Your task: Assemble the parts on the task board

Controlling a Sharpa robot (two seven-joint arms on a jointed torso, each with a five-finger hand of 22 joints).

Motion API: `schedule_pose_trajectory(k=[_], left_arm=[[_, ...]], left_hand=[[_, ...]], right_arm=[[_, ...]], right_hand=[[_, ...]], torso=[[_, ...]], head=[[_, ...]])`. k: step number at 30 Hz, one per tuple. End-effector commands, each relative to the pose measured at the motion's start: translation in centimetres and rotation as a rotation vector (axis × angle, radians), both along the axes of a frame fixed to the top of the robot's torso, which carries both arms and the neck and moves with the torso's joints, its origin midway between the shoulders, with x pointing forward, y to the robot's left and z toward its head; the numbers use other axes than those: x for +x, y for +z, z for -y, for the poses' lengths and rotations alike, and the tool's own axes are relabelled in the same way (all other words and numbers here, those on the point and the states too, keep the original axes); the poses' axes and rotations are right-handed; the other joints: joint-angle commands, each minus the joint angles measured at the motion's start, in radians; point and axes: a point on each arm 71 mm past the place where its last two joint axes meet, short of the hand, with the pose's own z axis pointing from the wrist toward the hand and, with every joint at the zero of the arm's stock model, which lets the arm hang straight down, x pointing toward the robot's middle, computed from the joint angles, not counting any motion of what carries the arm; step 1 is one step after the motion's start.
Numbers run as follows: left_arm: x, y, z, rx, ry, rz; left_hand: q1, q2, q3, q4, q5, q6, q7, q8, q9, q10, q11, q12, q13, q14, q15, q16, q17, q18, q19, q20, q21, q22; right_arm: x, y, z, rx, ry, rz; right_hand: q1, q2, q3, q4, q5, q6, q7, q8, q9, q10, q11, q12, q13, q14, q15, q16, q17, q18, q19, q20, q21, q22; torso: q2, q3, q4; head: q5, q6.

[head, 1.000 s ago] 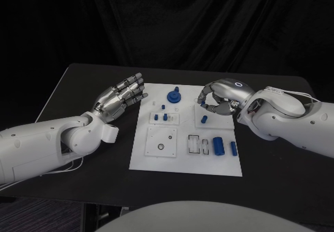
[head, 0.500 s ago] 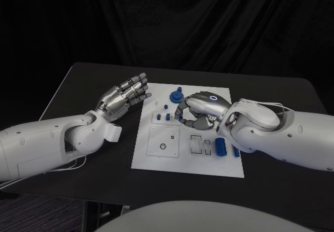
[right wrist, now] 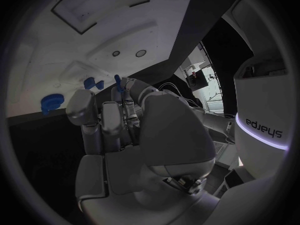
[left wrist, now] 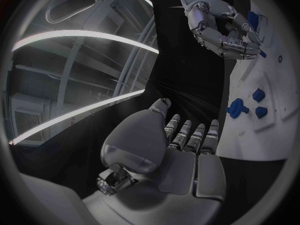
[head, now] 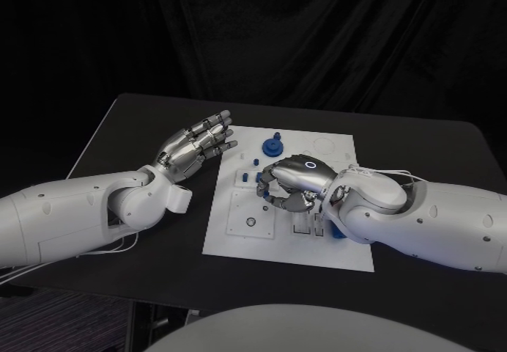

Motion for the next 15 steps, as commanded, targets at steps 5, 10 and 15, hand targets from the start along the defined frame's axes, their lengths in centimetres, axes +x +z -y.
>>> schedule_pose_trajectory(k=[5, 10, 15], left_arm=[[-0.06, 0.89, -0.16, -0.089, 0.021, 0.109], [-0.06, 0.83, -0.06, -0.090, 0.013, 0.102], [-0.04, 0.78, 0.02, -0.090, 0.007, 0.098]], left_hand=[[-0.004, 0.009, 0.011, -0.001, 0.001, 0.003, 0.002, 0.004, 0.000, 0.004, 0.003, 0.003, 0.001, 0.004, -0.001, 0.006, 0.001, -0.008, 0.008, 0.001, 0.005, 0.002], [-0.005, 0.010, 0.014, -0.001, 0.000, 0.003, 0.003, 0.004, 0.000, 0.004, 0.005, 0.003, 0.001, 0.004, 0.000, 0.006, 0.001, -0.008, 0.009, 0.001, 0.006, 0.003], [-0.005, 0.010, 0.015, -0.001, 0.000, 0.003, 0.004, 0.004, 0.000, 0.004, 0.005, 0.003, 0.001, 0.004, 0.001, 0.006, 0.001, -0.008, 0.010, 0.001, 0.006, 0.003]], right_arm=[[0.18, -0.79, 0.14, -0.028, -0.030, -0.003], [0.07, -1.00, 0.12, -0.029, -0.033, -0.009], [-0.09, -1.23, 0.11, -0.030, -0.035, -0.015]], right_hand=[[0.006, 0.003, 0.001, -0.007, 0.005, -0.007, 0.001, 0.000, 0.002, 0.019, -0.014, 0.005, -0.001, 0.011, 0.000, 0.003, 0.002, -0.007, 0.010, -0.001, 0.002, 0.107], [0.007, 0.003, 0.002, -0.008, 0.007, -0.008, 0.001, -0.001, 0.002, 0.019, -0.013, 0.005, -0.001, 0.012, 0.000, 0.003, 0.002, -0.007, 0.010, -0.001, 0.002, 0.107], [0.007, 0.002, 0.002, -0.008, 0.007, -0.009, 0.001, -0.001, 0.002, 0.019, -0.013, 0.005, -0.001, 0.012, 0.000, 0.003, 0.002, -0.007, 0.010, -0.001, 0.000, 0.107]], torso=[[0.003, 0.0016, -0.0012], [0.003, 0.0006, -0.0007], [0.002, 0.0003, -0.0003]], head=[[0.003, 0.000], [0.006, 0.000], [0.006, 0.000]])
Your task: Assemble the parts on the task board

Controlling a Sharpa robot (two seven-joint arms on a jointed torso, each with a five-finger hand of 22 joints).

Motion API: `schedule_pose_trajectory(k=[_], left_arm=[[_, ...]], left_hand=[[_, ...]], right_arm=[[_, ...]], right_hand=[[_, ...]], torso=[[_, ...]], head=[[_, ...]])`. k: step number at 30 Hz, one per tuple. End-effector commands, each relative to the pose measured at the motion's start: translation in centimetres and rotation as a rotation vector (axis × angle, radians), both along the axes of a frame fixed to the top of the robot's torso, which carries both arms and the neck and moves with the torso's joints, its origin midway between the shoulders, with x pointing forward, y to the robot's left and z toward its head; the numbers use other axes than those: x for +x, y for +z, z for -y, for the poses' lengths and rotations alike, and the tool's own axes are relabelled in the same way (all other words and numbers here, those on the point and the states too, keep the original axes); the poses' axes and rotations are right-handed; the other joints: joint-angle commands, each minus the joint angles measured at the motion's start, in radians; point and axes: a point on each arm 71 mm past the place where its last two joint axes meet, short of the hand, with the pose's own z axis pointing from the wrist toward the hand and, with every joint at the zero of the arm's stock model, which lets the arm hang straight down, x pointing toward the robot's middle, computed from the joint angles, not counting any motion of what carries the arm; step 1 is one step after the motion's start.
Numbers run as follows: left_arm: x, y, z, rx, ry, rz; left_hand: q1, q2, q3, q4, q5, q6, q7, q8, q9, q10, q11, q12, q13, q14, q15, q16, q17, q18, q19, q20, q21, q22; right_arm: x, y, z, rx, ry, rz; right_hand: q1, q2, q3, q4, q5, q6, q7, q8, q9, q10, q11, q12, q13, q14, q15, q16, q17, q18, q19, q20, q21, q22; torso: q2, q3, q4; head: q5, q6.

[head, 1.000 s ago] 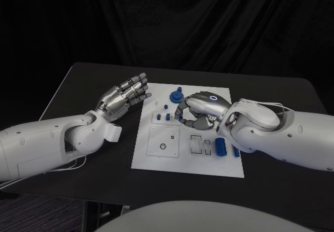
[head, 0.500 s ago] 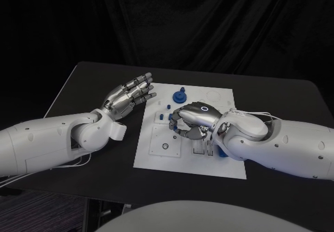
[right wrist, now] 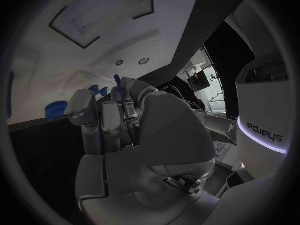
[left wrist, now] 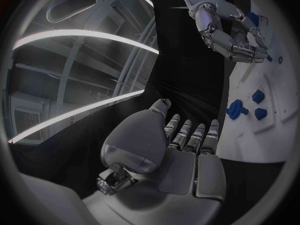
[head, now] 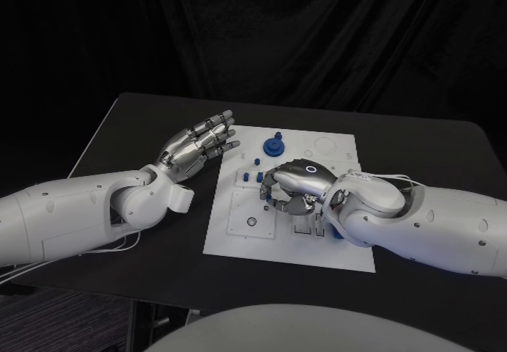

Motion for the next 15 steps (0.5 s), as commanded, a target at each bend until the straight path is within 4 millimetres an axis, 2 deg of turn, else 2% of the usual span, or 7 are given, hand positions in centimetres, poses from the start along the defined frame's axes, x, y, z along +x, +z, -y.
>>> schedule_pose_trajectory(k=[1, 15], left_arm=[[-0.1, 0.8, -0.1, -0.085, 0.016, 0.098], [-0.1, 0.5, -0.1, -0.084, 0.003, 0.083]], left_hand=[[-0.001, 0.006, 0.007, 0.002, 0.000, 0.003, 0.004, 0.004, 0.000, 0.003, 0.005, 0.003, 0.001, 0.004, 0.001, 0.006, 0.001, -0.008, 0.006, -0.002, 0.006, 0.001], [-0.003, 0.005, 0.019, 0.002, -0.003, 0.000, 0.009, 0.002, -0.001, -0.001, 0.009, -0.001, 0.000, 0.005, 0.007, 0.009, 0.001, -0.011, 0.010, -0.002, 0.008, 0.001]], right_arm=[[-0.1, -0.3, 0.0, -0.012, -0.017, -0.002], [-0.2, -1.3, -0.1, -0.008, -0.022, -0.016]], right_hand=[[0.007, 0.003, -0.001, -0.005, 0.004, -0.009, 0.001, -0.001, 0.001, 0.019, -0.013, 0.001, 0.002, 0.006, 0.001, 0.003, 0.001, -0.007, 0.006, 0.003, 0.000, 0.107], [0.008, 0.002, -0.001, -0.007, 0.005, -0.010, 0.002, -0.002, 0.002, 0.021, -0.013, 0.002, 0.002, 0.007, 0.001, 0.003, 0.002, -0.007, 0.007, 0.003, 0.000, 0.107]], torso=[[-0.001, -0.0007, 0.0006], [-0.001, -0.0011, -0.0003]], head=[[0.000, 0.000], [0.005, 0.000]])
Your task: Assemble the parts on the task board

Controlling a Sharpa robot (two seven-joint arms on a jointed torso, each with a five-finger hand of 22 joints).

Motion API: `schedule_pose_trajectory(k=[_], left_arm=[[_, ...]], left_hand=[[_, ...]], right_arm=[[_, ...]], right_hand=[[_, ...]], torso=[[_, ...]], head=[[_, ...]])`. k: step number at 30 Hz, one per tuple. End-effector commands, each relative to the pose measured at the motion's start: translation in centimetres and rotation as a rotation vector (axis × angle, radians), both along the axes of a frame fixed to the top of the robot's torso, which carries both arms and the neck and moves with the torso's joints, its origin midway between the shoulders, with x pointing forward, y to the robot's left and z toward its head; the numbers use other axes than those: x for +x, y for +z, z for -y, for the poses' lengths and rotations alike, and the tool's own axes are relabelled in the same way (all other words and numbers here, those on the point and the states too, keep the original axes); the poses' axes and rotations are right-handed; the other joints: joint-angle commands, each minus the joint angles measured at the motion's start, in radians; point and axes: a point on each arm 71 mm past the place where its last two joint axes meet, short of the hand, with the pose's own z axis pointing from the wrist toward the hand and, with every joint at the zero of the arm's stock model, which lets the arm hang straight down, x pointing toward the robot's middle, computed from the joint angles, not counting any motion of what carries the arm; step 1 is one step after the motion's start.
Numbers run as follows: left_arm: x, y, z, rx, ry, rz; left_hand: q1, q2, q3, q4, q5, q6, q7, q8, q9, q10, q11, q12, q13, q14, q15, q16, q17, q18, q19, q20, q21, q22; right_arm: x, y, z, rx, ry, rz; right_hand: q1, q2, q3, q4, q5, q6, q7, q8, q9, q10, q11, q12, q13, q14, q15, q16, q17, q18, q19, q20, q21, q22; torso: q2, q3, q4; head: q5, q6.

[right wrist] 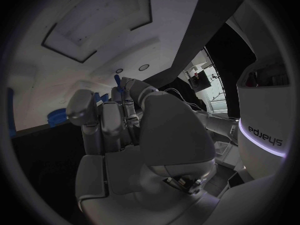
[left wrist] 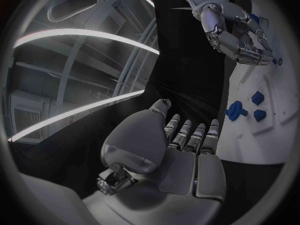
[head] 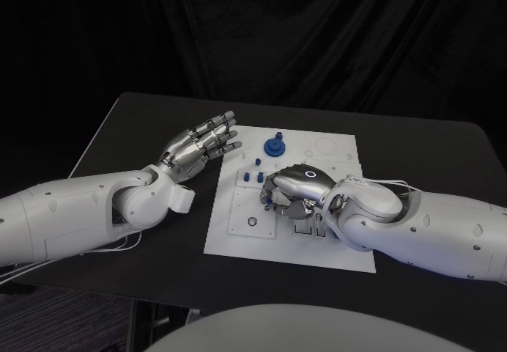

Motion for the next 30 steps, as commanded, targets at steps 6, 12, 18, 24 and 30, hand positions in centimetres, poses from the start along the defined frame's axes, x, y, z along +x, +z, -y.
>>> schedule_pose_trajectory(k=[6, 12, 18, 24, 30], left_arm=[[-0.08, 0.63, -0.14, -0.077, 0.012, 0.082], [-0.03, 0.55, -0.09, -0.075, 0.008, 0.078], [0.02, 0.50, -0.10, -0.074, 0.007, 0.075], [0.05, 0.45, -0.12, -0.072, 0.006, 0.072], [0.10, 0.37, -0.13, -0.068, 0.006, 0.068]], left_hand=[[-0.003, 0.005, 0.008, -0.001, -0.003, 0.000, 0.009, 0.002, -0.001, -0.001, 0.009, -0.001, 0.000, 0.001, 0.003, 0.005, 0.001, -0.012, 0.006, 0.002, 0.004, 0.002], [-0.004, 0.005, 0.011, -0.001, -0.004, 0.000, 0.011, 0.002, -0.001, -0.002, 0.009, -0.002, 0.000, 0.001, 0.005, 0.005, 0.001, -0.013, 0.007, 0.002, 0.005, 0.002], [-0.005, 0.004, 0.013, -0.001, -0.004, 0.001, 0.013, 0.002, -0.001, -0.003, 0.009, -0.003, 0.000, 0.001, 0.006, 0.005, 0.001, -0.014, 0.008, 0.002, 0.005, 0.002], [-0.005, 0.003, 0.016, -0.001, -0.005, 0.002, 0.015, 0.002, -0.001, -0.004, 0.008, -0.004, 0.000, 0.002, 0.006, 0.006, 0.002, -0.015, 0.008, 0.002, 0.006, 0.002], [-0.006, 0.003, 0.018, -0.001, -0.005, 0.001, 0.016, 0.002, -0.001, -0.005, 0.007, -0.005, 0.000, 0.004, 0.007, 0.008, 0.002, -0.016, 0.008, 0.002, 0.006, 0.001]], right_arm=[[-0.17, -0.35, -0.14, 0.004, -0.008, 0.002], [-0.18, -0.53, -0.12, -0.003, -0.009, -0.004], [-0.26, -0.79, -0.08, -0.006, -0.010, -0.010], [-0.33, -0.94, -0.13, -0.008, -0.009, -0.015], [-0.37, -0.99, -0.09, -0.008, -0.009, -0.017]], right_hand=[[0.008, 0.001, -0.001, -0.008, 0.005, -0.007, -0.002, -0.002, 0.002, 0.024, -0.014, 0.005, 0.003, 0.008, 0.001, 0.003, 0.001, -0.007, 0.008, 0.003, 0.002, 0.108], [0.008, 0.000, -0.001, -0.009, 0.005, -0.007, -0.002, -0.003, 0.003, 0.027, -0.014, 0.007, 0.003, 0.007, 0.001, 0.002, -0.001, -0.007, 0.008, 0.002, 0.000, 0.108], [0.008, 0.000, -0.002, -0.009, 0.005, -0.007, -0.002, -0.003, 0.003, 0.027, -0.014, 0.007, 0.003, 0.007, 0.001, 0.002, -0.001, -0.007, 0.007, 0.002, -0.001, 0.108], [0.007, 0.000, -0.002, -0.009, 0.004, -0.008, -0.002, -0.003, 0.004, 0.028, -0.014, 0.007, 0.003, 0.006, 0.001, 0.001, -0.004, -0.007, 0.007, 0.002, -0.002, 0.107], [0.007, 0.000, -0.002, -0.009, 0.004, -0.008, -0.002, -0.003, 0.004, 0.028, -0.014, 0.007, 0.003, 0.006, 0.001, 0.000, -0.006, -0.006, 0.006, 0.002, -0.004, 0.107]], torso=[[0.001, 0.0000, -0.0007], [0.002, 0.0006, 0.0003], [0.000, -0.0001, -0.0013], [-0.001, -0.0004, -0.0013], [-0.001, 0.0005, -0.0012]], head=[[0.003, 0.000], [0.002, 0.000], [0.006, 0.000], [0.008, 0.000], [0.009, 0.000]])
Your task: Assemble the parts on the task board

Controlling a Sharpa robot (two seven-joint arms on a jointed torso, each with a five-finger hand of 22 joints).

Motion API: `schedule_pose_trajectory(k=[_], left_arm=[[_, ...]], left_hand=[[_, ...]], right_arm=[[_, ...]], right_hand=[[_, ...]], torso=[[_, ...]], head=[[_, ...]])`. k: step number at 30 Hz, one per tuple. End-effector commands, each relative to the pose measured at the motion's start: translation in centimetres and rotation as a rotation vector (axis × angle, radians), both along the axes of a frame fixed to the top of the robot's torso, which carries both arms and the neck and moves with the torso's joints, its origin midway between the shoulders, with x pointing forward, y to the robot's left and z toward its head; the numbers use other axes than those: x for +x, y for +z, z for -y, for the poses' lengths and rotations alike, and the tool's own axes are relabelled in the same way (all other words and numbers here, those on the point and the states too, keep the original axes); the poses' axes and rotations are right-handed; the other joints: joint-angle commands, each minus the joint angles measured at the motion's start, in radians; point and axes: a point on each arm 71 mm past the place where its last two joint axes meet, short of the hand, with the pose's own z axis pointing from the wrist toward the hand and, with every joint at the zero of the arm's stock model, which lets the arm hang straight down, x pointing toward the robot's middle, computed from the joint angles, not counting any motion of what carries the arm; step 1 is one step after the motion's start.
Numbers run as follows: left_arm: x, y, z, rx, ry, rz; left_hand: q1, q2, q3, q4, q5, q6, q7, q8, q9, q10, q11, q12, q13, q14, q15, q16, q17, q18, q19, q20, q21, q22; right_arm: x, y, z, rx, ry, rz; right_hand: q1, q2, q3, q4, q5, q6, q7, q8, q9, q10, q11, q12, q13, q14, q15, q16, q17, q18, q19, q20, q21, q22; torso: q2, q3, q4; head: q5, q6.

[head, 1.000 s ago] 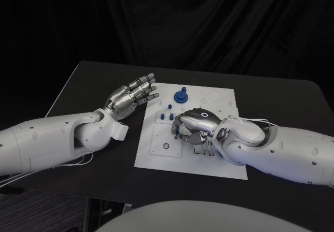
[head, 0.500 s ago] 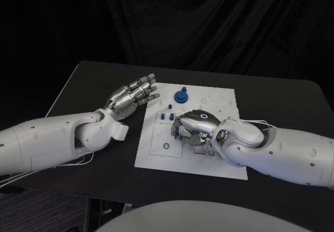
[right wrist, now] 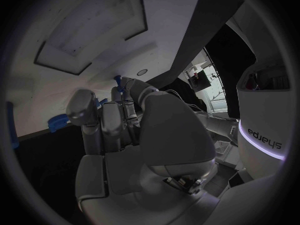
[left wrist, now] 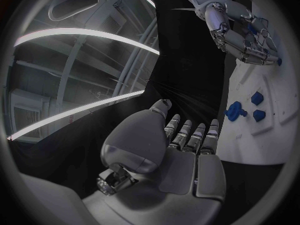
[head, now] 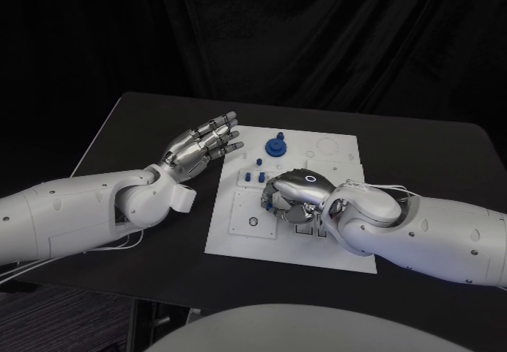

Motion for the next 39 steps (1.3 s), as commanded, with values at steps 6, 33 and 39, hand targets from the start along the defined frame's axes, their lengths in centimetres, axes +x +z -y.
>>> schedule_pose_trajectory(k=[6, 33, 39], left_arm=[[0.00, 0.51, -0.10, -0.061, 0.014, 0.068], [-0.03, 0.27, -0.04, -0.059, 0.007, 0.057], [-0.03, 0.21, -0.03, -0.058, 0.006, 0.055]], left_hand=[[-0.007, 0.002, 0.007, 0.001, -0.006, 0.001, 0.010, 0.002, -0.001, -0.002, 0.003, -0.005, 0.000, 0.002, 0.005, 0.005, 0.001, -0.017, 0.004, -0.002, 0.005, -0.001], [-0.010, -0.005, 0.029, -0.003, -0.005, 0.022, 0.029, 0.007, 0.002, -0.005, -0.005, -0.005, 0.000, 0.003, 0.011, 0.008, 0.002, -0.025, 0.005, -0.002, 0.006, -0.003], [-0.011, -0.007, 0.036, -0.005, -0.005, 0.031, 0.036, 0.009, 0.004, -0.005, -0.009, -0.005, 0.000, 0.003, 0.012, 0.009, 0.002, -0.027, 0.005, -0.002, 0.006, -0.004]], right_arm=[[-0.22, -0.15, -0.04, -0.004, -0.008, -0.008], [0.23, -0.97, 0.04, -0.083, -0.040, -0.052], [0.22, -0.99, 0.02, -0.083, -0.034, -0.053]], right_hand=[[0.010, 0.003, 0.001, -0.007, 0.004, -0.008, -0.002, -0.003, 0.002, 0.025, -0.018, 0.005, 0.000, 0.005, 0.001, -0.001, -0.003, -0.005, 0.001, -0.001, -0.007, 0.105], [-0.044, -0.032, -0.006, 0.015, -0.071, -0.125, 0.037, -0.107, -0.045, -0.120, 0.027, -0.039, -0.010, -0.064, 0.041, -0.055, -0.098, 0.018, -0.078, 0.030, -0.156, 0.065], [-0.065, -0.045, -0.062, 0.046, -0.111, -0.168, 0.033, -0.134, -0.068, -0.212, 0.038, -0.013, 0.010, -0.101, 0.052, -0.064, -0.129, 0.029, -0.111, 0.047, -0.222, 0.043]], torso=[[0.000, 0.0008, 0.0009], [-0.001, -0.0010, 0.0007], [-0.002, -0.0004, 0.0000]], head=[[-0.001, 0.000], [-0.001, 0.000], [-0.001, 0.000]])
